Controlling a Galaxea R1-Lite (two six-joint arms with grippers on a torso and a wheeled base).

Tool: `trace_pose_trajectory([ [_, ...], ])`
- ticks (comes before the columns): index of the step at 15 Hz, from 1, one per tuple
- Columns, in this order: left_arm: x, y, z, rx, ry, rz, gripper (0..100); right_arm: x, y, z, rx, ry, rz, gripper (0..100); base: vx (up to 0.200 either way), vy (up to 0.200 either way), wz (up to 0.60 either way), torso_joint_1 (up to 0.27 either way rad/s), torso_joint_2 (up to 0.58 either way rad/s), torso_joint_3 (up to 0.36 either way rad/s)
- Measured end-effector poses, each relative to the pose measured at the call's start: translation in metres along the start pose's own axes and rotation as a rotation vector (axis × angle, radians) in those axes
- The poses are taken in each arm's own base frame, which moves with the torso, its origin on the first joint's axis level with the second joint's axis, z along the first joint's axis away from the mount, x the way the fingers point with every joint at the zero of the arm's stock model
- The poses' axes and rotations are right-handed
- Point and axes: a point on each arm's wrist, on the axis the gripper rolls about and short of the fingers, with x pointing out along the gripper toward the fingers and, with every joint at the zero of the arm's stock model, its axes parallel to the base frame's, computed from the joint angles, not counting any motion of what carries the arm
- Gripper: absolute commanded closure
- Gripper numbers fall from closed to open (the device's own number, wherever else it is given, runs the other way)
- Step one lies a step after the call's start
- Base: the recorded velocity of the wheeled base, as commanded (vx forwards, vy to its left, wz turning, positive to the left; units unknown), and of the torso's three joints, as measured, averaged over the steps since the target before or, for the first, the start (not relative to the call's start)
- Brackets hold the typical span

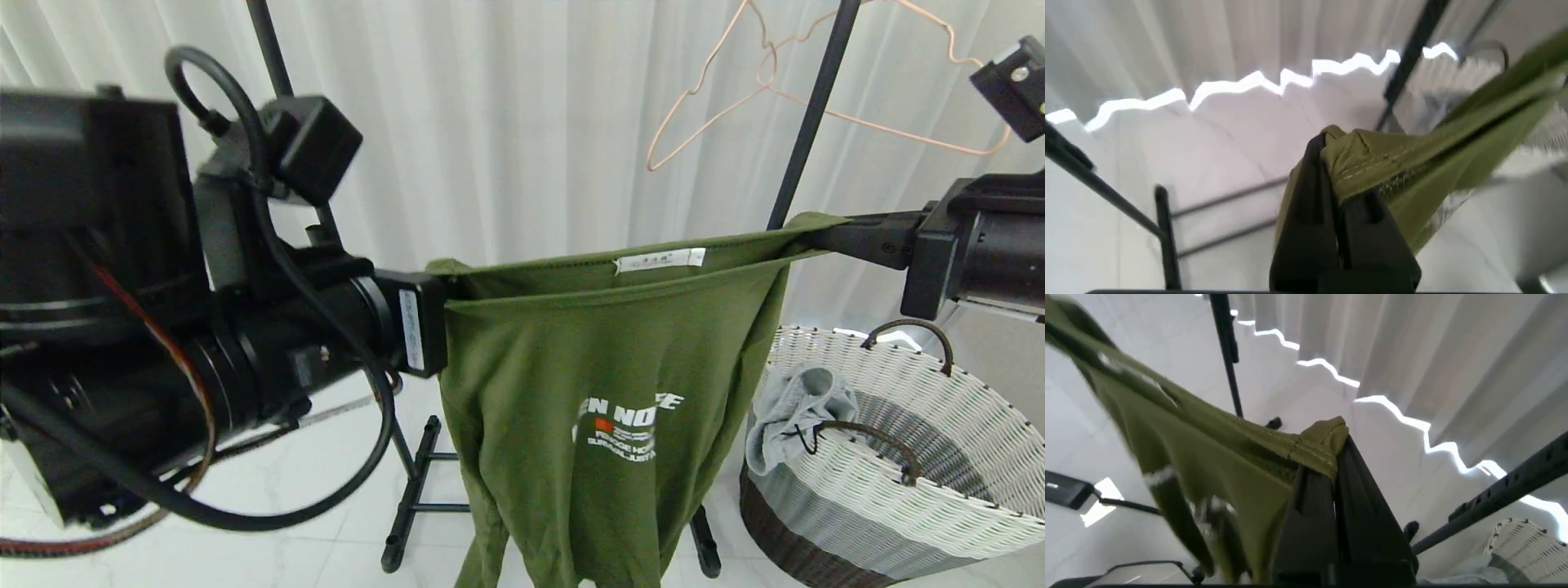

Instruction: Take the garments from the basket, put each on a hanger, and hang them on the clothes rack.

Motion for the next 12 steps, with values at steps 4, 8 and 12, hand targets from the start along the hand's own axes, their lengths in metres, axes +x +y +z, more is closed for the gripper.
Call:
trace_pose_trajectory([
  [4, -0.009, 0.005, 0.051, 0.010, -0.118, 0.025, 100, 0.002, 0.000, 0.023, -0.001, -0.062, 0.001, 100, 0.000, 0.000, 0.00, 0.000, 0.00, 0.000],
  [8, -0.015, 0.006, 0.071, 0.007, -0.179, 0.024, 100, -0.001, -0.003, 0.045, 0.023, -0.071, -0.005, 100, 0.000, 0.000, 0.00, 0.000, 0.00, 0.000],
  [12, -0.024, -0.001, 0.086, -0.007, -0.237, -0.012, 100, -0.016, -0.001, 0.061, 0.036, -0.029, -0.003, 100, 0.000, 0.000, 0.00, 0.000, 0.00, 0.000],
])
